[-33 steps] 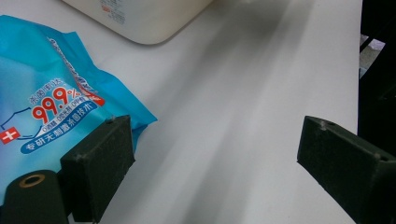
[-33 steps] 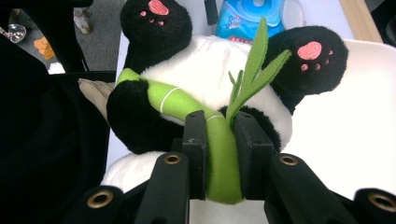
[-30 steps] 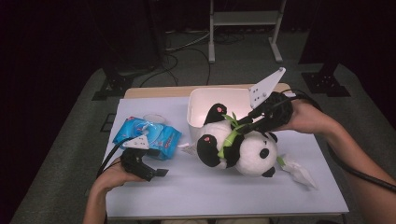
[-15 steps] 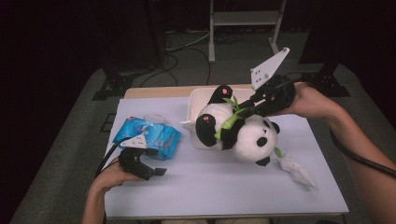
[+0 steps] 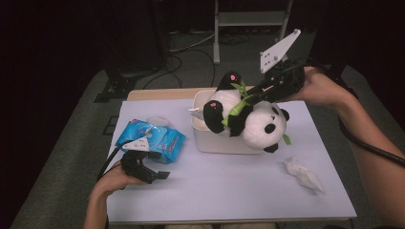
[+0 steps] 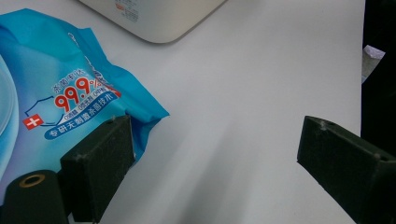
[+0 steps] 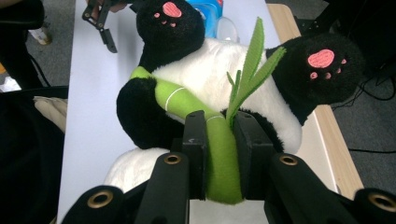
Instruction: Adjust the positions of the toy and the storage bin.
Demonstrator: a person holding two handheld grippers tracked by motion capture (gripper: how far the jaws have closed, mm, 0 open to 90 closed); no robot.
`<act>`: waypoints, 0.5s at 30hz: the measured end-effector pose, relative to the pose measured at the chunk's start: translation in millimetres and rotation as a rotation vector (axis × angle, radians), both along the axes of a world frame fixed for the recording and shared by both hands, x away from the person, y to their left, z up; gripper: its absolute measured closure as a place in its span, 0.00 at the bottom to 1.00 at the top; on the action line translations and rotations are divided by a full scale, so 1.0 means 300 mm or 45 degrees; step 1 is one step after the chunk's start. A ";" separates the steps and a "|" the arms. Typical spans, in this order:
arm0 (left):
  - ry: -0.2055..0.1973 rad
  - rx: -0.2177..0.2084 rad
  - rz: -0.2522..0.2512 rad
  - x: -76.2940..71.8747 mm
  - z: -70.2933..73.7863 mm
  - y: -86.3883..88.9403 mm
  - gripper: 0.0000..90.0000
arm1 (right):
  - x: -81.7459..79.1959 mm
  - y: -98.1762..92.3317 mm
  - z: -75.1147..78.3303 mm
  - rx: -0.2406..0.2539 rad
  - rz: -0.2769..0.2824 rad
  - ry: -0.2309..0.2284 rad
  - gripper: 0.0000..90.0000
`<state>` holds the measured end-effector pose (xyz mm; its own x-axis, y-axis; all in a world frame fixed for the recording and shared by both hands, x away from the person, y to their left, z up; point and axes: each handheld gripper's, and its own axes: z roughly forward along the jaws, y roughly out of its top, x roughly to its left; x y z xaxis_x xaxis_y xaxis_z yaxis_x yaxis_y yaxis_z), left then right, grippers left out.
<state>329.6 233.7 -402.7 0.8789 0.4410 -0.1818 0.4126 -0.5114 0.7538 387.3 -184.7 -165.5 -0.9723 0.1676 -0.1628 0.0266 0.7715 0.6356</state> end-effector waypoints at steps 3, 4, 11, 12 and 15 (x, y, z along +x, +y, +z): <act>0.003 0.004 -0.003 0.002 -0.003 -0.001 0.11 | 0.024 0.002 0.008 -0.009 -0.013 0.004 0.84; 0.005 0.005 -0.002 0.002 -0.004 -0.001 0.11 | 0.031 0.002 0.010 -0.009 -0.016 0.005 0.84; 0.013 0.005 -0.001 0.004 -0.008 0.005 0.11 | 0.104 0.003 0.015 -0.010 -0.046 0.019 0.84; 0.013 0.004 -0.001 0.005 -0.009 0.006 0.11 | 0.118 0.003 0.014 -0.006 -0.053 0.025 0.84; 0.015 0.001 -0.001 0.006 -0.012 0.007 0.11 | 0.142 0.009 0.011 -0.013 -0.055 0.033 0.84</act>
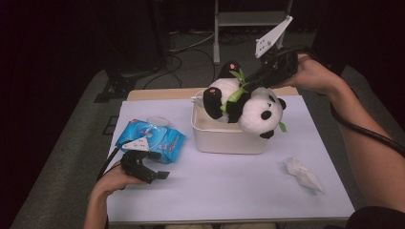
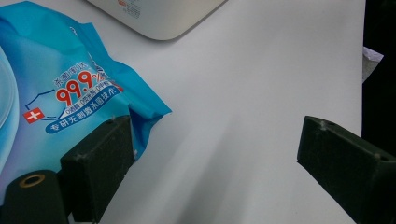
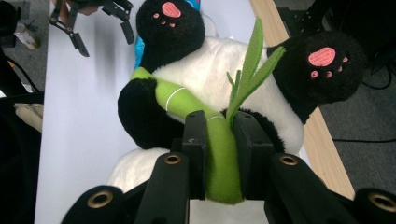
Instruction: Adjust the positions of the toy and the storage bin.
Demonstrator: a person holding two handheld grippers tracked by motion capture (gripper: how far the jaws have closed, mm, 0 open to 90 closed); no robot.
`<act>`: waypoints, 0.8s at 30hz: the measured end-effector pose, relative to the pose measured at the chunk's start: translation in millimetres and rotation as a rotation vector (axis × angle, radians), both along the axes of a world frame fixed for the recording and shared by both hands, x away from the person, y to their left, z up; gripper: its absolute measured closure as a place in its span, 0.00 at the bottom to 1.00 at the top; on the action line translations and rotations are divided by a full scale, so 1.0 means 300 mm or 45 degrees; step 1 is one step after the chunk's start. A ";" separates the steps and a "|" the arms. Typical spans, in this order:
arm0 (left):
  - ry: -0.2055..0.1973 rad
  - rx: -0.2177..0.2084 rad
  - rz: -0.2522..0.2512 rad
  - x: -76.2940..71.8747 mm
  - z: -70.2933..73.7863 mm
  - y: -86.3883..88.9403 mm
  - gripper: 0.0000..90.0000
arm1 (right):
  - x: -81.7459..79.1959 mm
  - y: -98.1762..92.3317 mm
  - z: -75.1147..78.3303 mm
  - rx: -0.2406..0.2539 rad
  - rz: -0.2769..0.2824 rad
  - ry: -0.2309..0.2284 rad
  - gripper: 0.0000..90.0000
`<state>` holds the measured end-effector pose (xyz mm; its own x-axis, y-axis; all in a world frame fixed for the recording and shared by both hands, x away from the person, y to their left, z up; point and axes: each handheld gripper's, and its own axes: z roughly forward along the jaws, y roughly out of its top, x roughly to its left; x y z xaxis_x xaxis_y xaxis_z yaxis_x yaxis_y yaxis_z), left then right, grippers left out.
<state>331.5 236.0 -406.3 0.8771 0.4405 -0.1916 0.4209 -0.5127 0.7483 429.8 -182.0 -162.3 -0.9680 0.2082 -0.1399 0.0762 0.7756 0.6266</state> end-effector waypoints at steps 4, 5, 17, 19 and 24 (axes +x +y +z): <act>0.002 -0.001 0.000 0.000 0.000 0.003 0.11 | 0.039 0.011 -0.009 -0.004 -0.006 0.016 0.84; 0.003 -0.003 0.003 0.000 0.000 0.004 0.11 | 0.046 0.013 -0.012 -0.007 -0.010 0.021 0.84; 0.009 0.001 0.007 -0.001 -0.004 0.005 0.11 | 0.145 0.040 -0.062 -0.015 -0.033 0.063 0.84; 0.008 -0.006 0.009 -0.002 -0.003 0.004 0.11 | 0.156 0.045 -0.070 -0.022 -0.035 0.070 0.84; 0.008 -0.008 0.011 -0.002 -0.003 0.007 0.11 | 0.178 0.061 -0.094 -0.039 -0.033 0.079 0.84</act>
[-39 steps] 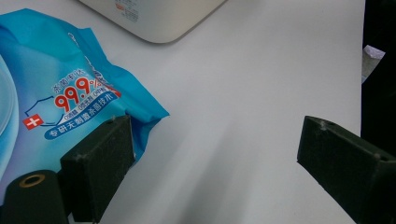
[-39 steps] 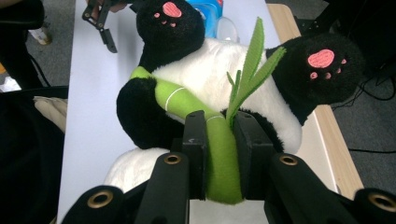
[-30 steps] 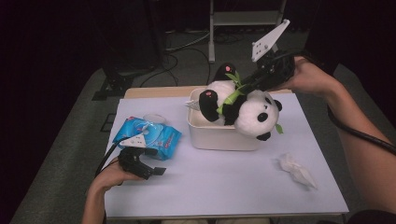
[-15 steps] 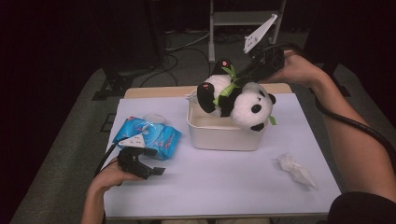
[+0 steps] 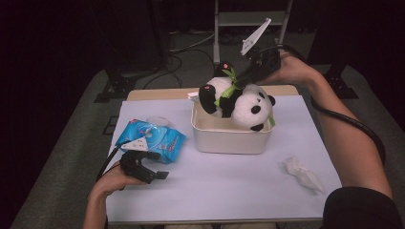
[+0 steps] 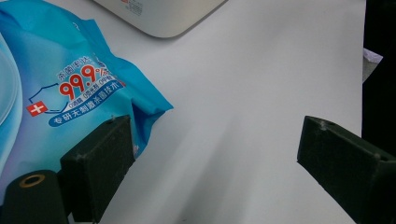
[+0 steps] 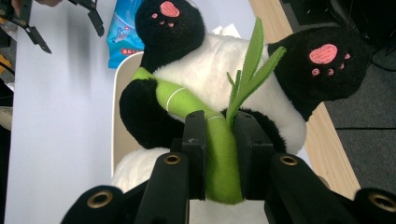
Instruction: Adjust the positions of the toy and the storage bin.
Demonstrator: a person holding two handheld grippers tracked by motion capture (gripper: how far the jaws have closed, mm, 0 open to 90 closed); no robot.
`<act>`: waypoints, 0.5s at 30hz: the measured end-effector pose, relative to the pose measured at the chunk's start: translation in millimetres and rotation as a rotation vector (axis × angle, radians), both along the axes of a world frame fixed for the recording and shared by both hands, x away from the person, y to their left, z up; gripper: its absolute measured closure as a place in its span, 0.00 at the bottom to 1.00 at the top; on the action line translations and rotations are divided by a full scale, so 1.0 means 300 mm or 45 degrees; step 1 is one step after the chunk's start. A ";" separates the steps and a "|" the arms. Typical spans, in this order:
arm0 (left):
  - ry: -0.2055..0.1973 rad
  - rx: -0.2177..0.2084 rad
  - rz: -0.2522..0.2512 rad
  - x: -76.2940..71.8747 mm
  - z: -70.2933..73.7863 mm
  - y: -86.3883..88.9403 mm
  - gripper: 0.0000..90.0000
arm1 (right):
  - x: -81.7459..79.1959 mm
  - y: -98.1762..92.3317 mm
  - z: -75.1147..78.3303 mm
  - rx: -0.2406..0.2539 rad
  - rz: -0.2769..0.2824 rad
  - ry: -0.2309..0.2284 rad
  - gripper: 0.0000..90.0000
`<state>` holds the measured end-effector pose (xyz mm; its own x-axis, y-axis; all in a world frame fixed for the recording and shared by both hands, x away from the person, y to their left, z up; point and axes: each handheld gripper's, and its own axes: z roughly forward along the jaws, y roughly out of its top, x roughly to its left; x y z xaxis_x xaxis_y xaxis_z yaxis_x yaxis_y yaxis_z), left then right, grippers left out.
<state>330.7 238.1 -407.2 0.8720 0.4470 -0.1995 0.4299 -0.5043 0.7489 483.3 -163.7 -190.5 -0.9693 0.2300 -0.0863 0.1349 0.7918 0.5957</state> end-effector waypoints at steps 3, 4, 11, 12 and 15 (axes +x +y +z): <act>0.001 0.001 -0.001 -0.001 0.000 -0.002 0.11 | 0.013 0.004 -0.015 -0.001 -0.006 0.012 0.84; 0.001 -0.001 -0.001 -0.001 -0.001 -0.002 0.11 | 0.017 0.006 -0.022 -0.005 -0.008 0.016 0.84; 0.004 0.003 -0.003 0.000 -0.004 -0.002 0.11 | 0.038 0.017 -0.058 -0.013 -0.014 0.038 0.83; 0.004 0.001 -0.003 0.000 -0.004 -0.002 0.11 | 0.040 0.019 -0.059 -0.014 -0.013 0.036 0.83; 0.006 0.006 -0.006 0.001 -0.005 -0.003 0.11 | 0.041 0.024 -0.059 -0.007 -0.009 0.031 0.83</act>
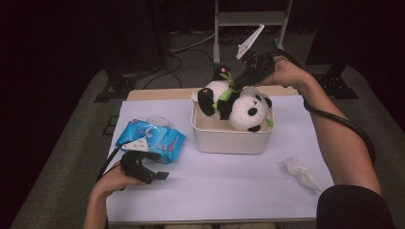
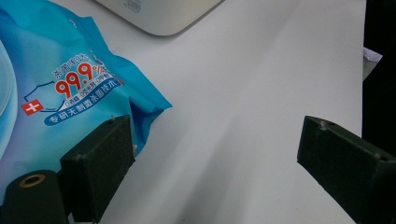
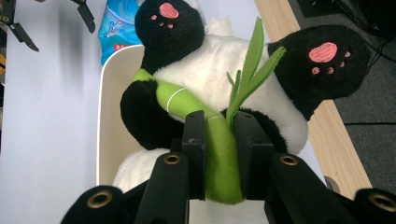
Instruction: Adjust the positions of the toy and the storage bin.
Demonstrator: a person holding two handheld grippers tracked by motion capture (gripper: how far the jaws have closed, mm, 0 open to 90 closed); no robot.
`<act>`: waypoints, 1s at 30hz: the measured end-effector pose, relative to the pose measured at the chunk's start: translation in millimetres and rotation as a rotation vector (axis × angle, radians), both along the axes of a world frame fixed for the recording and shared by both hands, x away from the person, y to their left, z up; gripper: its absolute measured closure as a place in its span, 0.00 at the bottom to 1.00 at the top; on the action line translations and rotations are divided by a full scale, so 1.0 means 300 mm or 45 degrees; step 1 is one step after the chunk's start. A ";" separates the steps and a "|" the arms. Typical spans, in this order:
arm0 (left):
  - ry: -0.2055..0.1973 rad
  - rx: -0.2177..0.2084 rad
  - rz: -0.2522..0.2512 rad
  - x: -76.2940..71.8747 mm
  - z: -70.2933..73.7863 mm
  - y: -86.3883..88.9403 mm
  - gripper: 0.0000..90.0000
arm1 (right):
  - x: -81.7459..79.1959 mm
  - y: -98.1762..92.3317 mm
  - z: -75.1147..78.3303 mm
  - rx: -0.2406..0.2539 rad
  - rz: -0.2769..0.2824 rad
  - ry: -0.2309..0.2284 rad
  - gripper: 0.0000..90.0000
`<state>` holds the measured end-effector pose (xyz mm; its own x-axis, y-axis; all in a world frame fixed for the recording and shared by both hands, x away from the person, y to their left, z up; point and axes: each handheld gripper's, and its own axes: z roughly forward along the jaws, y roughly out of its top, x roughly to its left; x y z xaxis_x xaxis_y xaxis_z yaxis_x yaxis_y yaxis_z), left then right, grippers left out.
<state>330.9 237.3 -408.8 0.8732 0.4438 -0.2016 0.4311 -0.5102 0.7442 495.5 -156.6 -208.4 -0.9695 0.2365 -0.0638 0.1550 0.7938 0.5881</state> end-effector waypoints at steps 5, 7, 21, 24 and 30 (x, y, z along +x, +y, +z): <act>-0.001 0.001 -0.001 -0.001 -0.001 -0.002 0.11 | 0.001 0.008 -0.011 0.004 0.003 0.013 0.83; 0.000 0.003 -0.003 0.000 -0.002 -0.003 0.11 | 0.002 0.011 -0.019 -0.003 0.006 0.015 0.83; -0.005 0.008 -0.012 -0.004 0.001 -0.008 0.11 | -0.034 -0.001 -0.082 -0.013 0.025 0.065 0.83; -0.002 0.011 -0.010 -0.001 -0.002 -0.011 0.11 | -0.043 -0.012 -0.100 -0.012 0.033 0.079 0.83; 0.000 0.012 -0.015 -0.001 -0.002 -0.015 0.11 | -0.058 -0.018 -0.136 -0.037 0.040 0.103 0.83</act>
